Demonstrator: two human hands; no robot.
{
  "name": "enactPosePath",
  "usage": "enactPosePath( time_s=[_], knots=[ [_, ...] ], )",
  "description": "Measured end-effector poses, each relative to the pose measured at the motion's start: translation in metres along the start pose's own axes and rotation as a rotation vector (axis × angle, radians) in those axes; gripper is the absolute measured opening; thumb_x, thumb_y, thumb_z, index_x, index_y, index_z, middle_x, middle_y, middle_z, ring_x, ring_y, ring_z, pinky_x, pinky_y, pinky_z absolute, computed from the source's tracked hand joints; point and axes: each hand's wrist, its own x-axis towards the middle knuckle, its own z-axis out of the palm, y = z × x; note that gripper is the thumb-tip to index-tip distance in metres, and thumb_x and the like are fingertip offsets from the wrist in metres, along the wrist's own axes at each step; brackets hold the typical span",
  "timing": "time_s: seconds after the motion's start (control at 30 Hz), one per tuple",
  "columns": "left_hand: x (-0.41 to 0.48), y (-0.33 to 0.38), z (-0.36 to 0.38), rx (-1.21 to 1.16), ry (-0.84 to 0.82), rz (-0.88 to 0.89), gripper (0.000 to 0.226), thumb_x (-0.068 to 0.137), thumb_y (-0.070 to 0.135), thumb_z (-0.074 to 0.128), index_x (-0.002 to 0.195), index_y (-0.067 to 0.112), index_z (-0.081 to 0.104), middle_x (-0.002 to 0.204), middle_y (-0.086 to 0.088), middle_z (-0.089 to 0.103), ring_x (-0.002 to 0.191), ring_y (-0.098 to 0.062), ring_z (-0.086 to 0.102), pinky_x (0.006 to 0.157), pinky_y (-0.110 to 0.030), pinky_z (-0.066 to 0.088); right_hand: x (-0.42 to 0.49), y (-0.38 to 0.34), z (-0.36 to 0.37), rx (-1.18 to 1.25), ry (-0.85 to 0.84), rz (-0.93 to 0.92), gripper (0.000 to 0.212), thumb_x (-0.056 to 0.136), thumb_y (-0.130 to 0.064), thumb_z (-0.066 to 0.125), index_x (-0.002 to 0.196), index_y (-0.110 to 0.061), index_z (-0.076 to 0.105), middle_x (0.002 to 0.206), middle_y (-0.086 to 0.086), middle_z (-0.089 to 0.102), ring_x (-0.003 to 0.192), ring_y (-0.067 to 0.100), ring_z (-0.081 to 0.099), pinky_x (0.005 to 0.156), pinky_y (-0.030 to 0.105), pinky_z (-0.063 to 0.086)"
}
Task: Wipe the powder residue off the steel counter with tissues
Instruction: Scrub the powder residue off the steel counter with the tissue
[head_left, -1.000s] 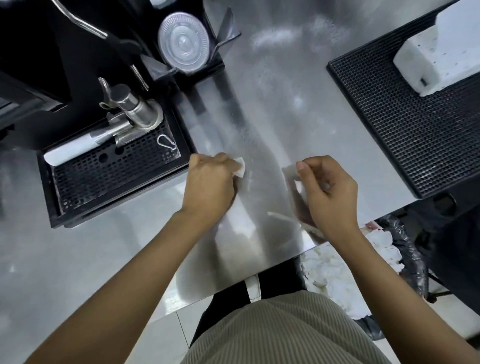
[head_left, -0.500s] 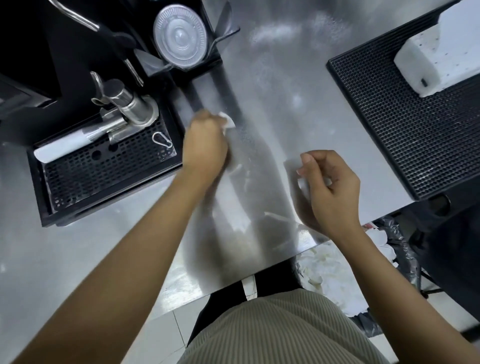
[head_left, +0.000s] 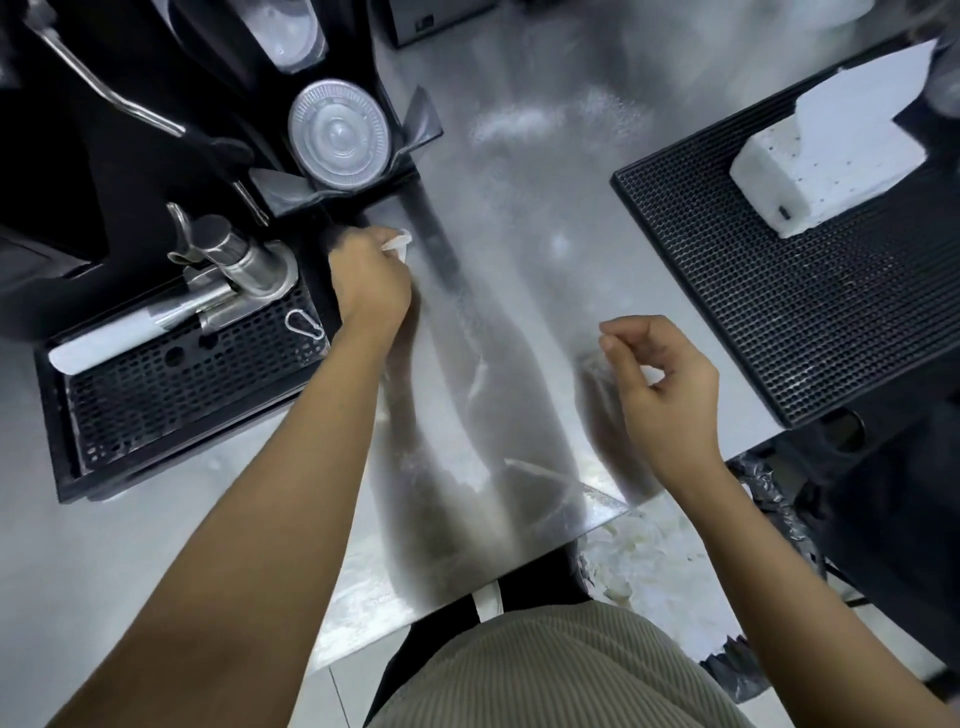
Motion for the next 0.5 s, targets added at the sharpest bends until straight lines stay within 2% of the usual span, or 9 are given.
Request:
enactPosePath(
  time_s=[0.07,0.13,0.2,0.27,0.3,0.37,0.4,0.5],
  knots=[
    [-0.003,-0.002,0.008,-0.008,-0.003,-0.011,0.030,0.086,0.001,0.053,0.104,0.014,0.074,0.105,-0.011,0.071,0.095,-0.026,0.066,0.081,-0.020,0.044,-0.001,0.001,-0.002,-0.005,-0.027,0.010,0.002,0.091,-0.014,0.068,0.090,-0.013,0.069,0.086,-0.008,0.070,0.084,-0.003,0.062,0.074,0.006,0.044],
    [-0.024,0.000,0.009,-0.041,0.001,0.022,0.028,0.085,0.000,0.055,0.100,0.012,0.074,0.105,-0.011,0.070,0.095,-0.026,0.066,0.083,-0.016,0.042,-0.001,0.003,-0.003,0.000,-0.028,0.013,0.014,0.089,-0.022,0.071,0.083,-0.011,0.068,0.083,-0.002,0.070,0.082,0.003,0.063,0.075,0.010,0.045],
    [-0.058,0.002,0.009,-0.086,0.003,0.151,0.028,0.082,-0.005,0.054,0.095,0.009,0.075,0.098,-0.013,0.068,0.089,-0.028,0.065,0.085,-0.020,0.045,0.000,0.004,-0.004,-0.004,-0.025,0.008,0.020,0.092,-0.027,0.067,0.082,-0.010,0.066,0.082,0.001,0.068,0.080,0.007,0.063,0.074,0.015,0.047],
    [-0.093,0.001,0.008,-0.121,-0.052,0.256,0.033,0.079,-0.008,0.051,0.095,0.009,0.075,0.096,-0.009,0.066,0.088,-0.025,0.063,0.085,-0.028,0.048,0.003,0.003,-0.004,0.001,-0.025,0.002,0.014,0.095,-0.023,0.062,0.087,-0.012,0.067,0.085,-0.002,0.068,0.082,0.004,0.062,0.076,0.014,0.046],
    [-0.105,0.001,0.007,-0.155,-0.110,0.261,0.035,0.079,-0.009,0.052,0.097,0.010,0.075,0.096,-0.005,0.066,0.086,-0.020,0.063,0.082,-0.025,0.048,0.005,0.003,-0.004,0.003,-0.028,0.004,0.008,0.096,-0.018,0.062,0.092,-0.014,0.067,0.089,-0.004,0.068,0.085,0.003,0.062,0.079,0.013,0.046],
    [-0.118,0.006,0.005,-0.251,-0.238,0.133,0.036,0.082,-0.009,0.057,0.098,0.017,0.076,0.095,0.006,0.066,0.078,-0.005,0.060,0.072,-0.012,0.044,0.007,0.003,-0.004,-0.008,-0.036,-0.004,0.007,0.093,-0.009,0.064,0.095,-0.015,0.069,0.093,-0.004,0.069,0.090,0.003,0.062,0.083,0.011,0.045],
    [-0.114,0.012,0.005,-0.300,-0.243,0.041,0.035,0.084,-0.007,0.059,0.099,0.020,0.075,0.096,0.008,0.067,0.075,-0.001,0.059,0.069,-0.009,0.042,0.010,0.004,-0.006,-0.019,-0.033,-0.015,0.007,0.091,-0.009,0.067,0.093,-0.015,0.069,0.093,-0.003,0.068,0.090,0.004,0.062,0.082,0.010,0.044],
    [-0.073,0.021,0.005,-0.307,-0.027,-0.084,0.030,0.087,0.001,0.058,0.105,0.018,0.073,0.105,-0.002,0.069,0.088,-0.009,0.062,0.080,-0.012,0.044,0.026,0.010,-0.014,-0.127,-0.014,-0.134,0.004,0.090,-0.014,0.070,0.090,-0.018,0.069,0.092,-0.009,0.066,0.093,0.009,0.061,0.086,0.013,0.044]
  ],
)
